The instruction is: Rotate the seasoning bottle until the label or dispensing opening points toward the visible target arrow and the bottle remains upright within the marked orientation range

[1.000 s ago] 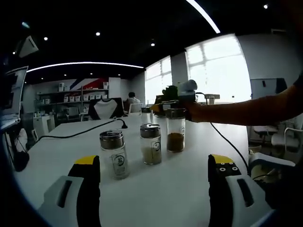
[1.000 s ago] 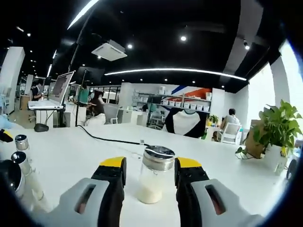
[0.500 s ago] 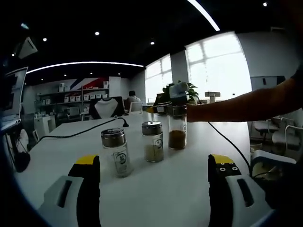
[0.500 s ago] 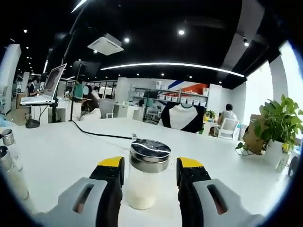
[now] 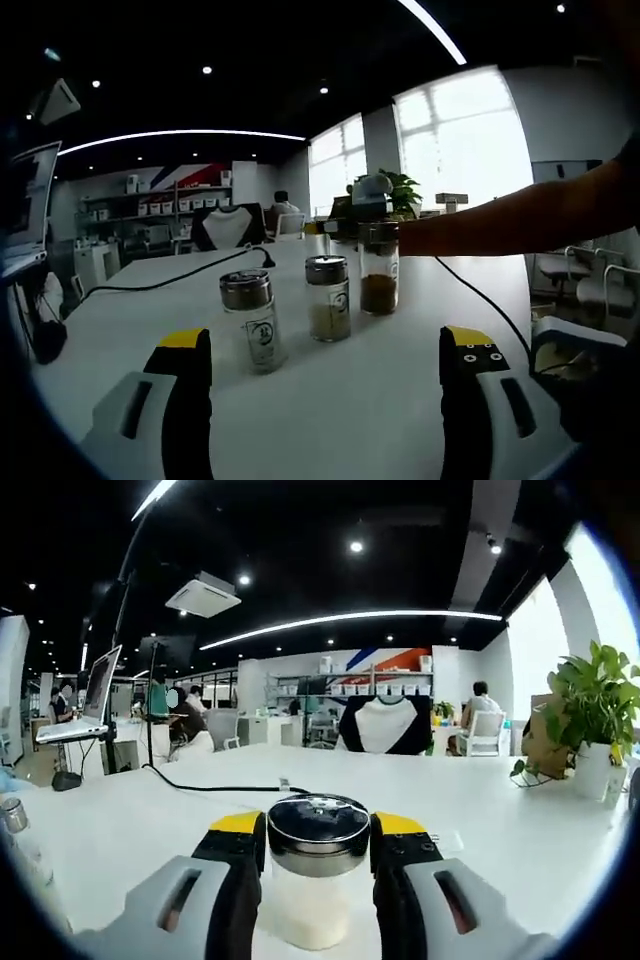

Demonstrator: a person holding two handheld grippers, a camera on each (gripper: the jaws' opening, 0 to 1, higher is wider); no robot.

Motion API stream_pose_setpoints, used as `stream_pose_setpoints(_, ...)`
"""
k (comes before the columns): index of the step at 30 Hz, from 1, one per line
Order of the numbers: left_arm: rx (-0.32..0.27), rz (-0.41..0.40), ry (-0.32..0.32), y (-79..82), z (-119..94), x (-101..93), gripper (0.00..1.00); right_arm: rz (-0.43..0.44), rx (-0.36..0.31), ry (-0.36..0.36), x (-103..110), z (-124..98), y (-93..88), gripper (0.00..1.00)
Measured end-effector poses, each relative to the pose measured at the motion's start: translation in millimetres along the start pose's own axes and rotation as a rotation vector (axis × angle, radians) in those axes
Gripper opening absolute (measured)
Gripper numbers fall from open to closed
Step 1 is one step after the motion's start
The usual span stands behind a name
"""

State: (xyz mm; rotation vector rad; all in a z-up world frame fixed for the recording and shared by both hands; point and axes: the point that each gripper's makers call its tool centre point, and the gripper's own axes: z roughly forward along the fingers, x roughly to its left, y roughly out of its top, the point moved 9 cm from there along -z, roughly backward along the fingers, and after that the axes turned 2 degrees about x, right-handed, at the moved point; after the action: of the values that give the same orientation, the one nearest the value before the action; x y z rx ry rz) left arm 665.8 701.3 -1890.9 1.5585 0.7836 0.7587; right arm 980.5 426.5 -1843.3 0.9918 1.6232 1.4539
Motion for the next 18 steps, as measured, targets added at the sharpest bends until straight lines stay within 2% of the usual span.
stream_pose_setpoints(9, 0.005, 0.002, 0.001, 0.4, -0.5, 0.6, 1.0, -0.005, 0.006, -0.012, 0.5, 1.7, 1.3, 0.38)
stream_pose_setpoints(11, 0.007, 0.001, 0.001, 0.2, -0.9, 0.8, 1.0, -0.016, 0.007, 0.008, 1.5, 0.6, 1.5, 0.38)
stream_pose_setpoints(18, 0.003, -0.027, -0.004, 1.8, -2.7, 3.9, 1.0, -0.007, 0.013, 0.046, 6.7, -23.6, 6.5, 0.37)
